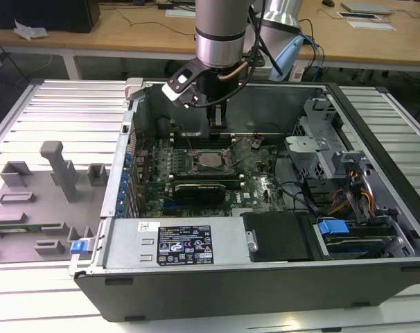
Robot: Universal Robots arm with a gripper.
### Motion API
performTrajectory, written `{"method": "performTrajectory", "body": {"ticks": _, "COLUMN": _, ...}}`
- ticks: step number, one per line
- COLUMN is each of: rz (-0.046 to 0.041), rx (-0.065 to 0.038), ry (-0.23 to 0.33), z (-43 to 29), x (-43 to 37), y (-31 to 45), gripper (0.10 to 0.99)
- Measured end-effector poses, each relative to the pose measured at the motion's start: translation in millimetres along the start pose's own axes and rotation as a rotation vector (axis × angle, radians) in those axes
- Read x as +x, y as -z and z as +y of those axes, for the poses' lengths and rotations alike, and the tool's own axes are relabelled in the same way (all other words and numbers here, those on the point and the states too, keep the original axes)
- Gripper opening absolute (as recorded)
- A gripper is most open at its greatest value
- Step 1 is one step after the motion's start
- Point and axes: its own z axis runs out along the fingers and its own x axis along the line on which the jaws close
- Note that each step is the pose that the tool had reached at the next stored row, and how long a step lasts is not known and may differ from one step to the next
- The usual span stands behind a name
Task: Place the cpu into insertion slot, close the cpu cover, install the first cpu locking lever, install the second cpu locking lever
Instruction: 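Close the cpu cover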
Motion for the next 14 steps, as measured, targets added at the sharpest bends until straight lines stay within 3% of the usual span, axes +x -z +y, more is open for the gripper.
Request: {"method": "performTrajectory", "body": {"ticks": 14, "rz": 0.0, "rx": 0.0, "ry": 0.0, "z": 19.6, "x": 0.1, "y": -0.7, "gripper": 0.106}}
